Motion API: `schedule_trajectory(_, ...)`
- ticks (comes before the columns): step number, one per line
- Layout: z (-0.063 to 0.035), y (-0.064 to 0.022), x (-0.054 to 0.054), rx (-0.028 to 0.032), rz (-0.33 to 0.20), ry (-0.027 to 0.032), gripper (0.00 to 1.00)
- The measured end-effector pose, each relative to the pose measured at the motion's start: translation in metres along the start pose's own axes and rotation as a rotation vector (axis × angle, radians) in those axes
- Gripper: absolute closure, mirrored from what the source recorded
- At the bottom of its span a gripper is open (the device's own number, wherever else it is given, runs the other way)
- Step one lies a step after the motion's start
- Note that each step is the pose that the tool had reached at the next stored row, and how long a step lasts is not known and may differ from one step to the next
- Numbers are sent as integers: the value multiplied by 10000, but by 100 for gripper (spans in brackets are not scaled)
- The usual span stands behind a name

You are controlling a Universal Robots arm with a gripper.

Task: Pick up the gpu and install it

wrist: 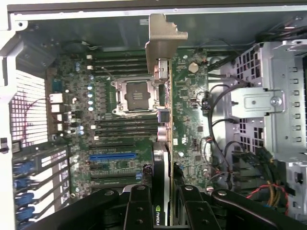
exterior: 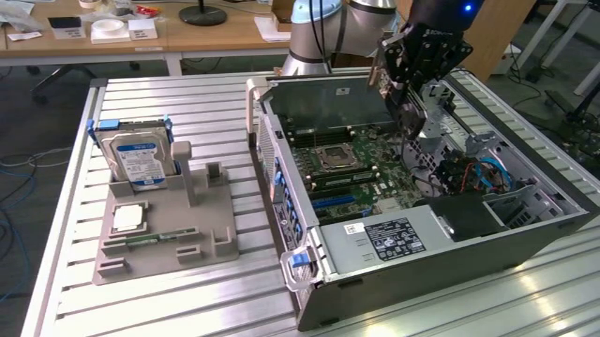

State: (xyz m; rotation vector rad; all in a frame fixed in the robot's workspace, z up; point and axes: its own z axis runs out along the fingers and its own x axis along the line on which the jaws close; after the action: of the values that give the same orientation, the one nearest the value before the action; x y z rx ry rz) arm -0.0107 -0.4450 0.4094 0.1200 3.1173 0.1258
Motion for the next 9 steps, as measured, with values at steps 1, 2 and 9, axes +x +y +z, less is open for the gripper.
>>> schedule_trajectory(1, 1, 2, -30, 1, 1, 0, 73)
schedule_trajectory(2, 2, 4, -60, 1, 2, 0, 73)
schedule_trajectory(9, 10, 21, -263, 3, 0, 0, 73)
